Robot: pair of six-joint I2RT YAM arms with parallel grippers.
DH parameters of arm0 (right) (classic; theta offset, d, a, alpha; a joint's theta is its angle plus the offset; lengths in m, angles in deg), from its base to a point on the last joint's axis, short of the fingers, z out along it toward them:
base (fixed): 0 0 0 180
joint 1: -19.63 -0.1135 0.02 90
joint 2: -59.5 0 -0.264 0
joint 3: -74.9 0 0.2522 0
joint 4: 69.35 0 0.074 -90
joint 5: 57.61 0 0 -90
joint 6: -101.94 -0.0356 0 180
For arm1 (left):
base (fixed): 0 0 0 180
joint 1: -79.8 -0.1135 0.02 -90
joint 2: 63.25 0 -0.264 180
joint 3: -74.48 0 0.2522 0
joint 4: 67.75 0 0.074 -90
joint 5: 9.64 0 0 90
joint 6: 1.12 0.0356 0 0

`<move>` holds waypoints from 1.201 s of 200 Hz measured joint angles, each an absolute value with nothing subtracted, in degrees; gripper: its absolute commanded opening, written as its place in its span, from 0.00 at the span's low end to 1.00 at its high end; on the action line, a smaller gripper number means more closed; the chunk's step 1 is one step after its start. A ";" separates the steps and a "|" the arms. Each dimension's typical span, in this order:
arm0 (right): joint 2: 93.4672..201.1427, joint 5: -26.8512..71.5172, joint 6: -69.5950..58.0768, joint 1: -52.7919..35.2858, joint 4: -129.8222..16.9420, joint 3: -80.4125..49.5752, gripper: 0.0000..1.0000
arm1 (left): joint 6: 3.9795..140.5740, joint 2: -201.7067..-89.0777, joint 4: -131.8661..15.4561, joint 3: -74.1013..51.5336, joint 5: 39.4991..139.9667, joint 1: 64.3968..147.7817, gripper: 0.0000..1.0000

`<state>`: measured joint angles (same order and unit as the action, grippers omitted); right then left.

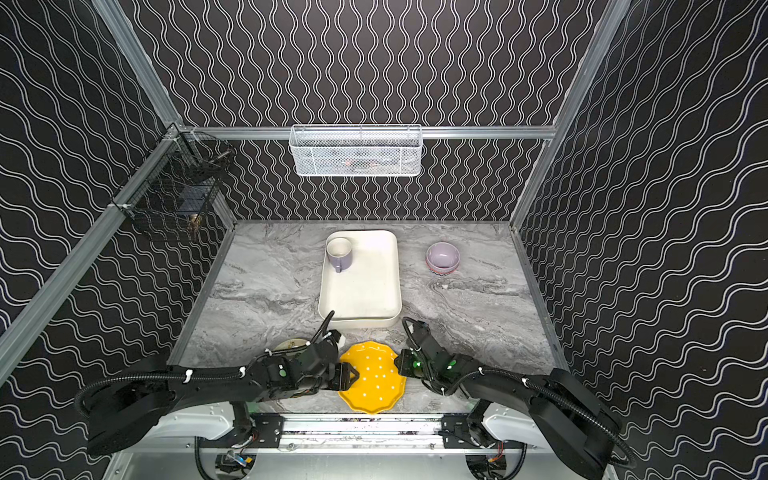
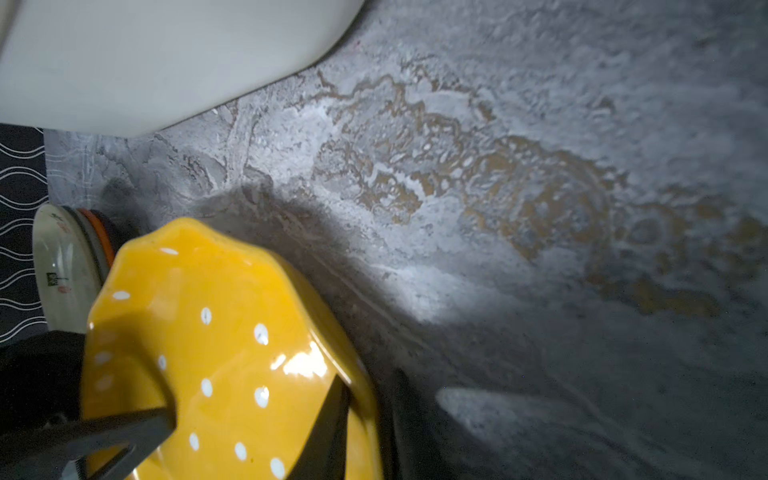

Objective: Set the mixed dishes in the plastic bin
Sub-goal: 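Grip the yellow plate rim with both grippers from opposite sides, then lift the yellow plate on edge with the left gripper while the right releases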

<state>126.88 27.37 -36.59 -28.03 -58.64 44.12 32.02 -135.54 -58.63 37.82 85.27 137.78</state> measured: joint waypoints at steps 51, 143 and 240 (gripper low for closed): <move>127.62 26.87 -34.23 -28.05 -54.29 41.36 0.19 | 30.89 -135.89 -55.57 35.92 88.92 137.78 0.50; 126.57 29.73 -34.06 -27.83 -49.07 39.57 0.27 | 22.71 -132.79 -56.16 33.76 85.62 137.23 0.01; 116.50 26.54 -33.90 -28.38 -34.40 36.36 0.58 | 32.63 -130.49 -51.42 29.60 91.48 138.39 0.00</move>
<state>116.50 26.54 -33.90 -28.38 -34.40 36.36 32.63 -130.49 -51.42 29.60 91.48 138.39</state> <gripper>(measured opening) 0.572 0.251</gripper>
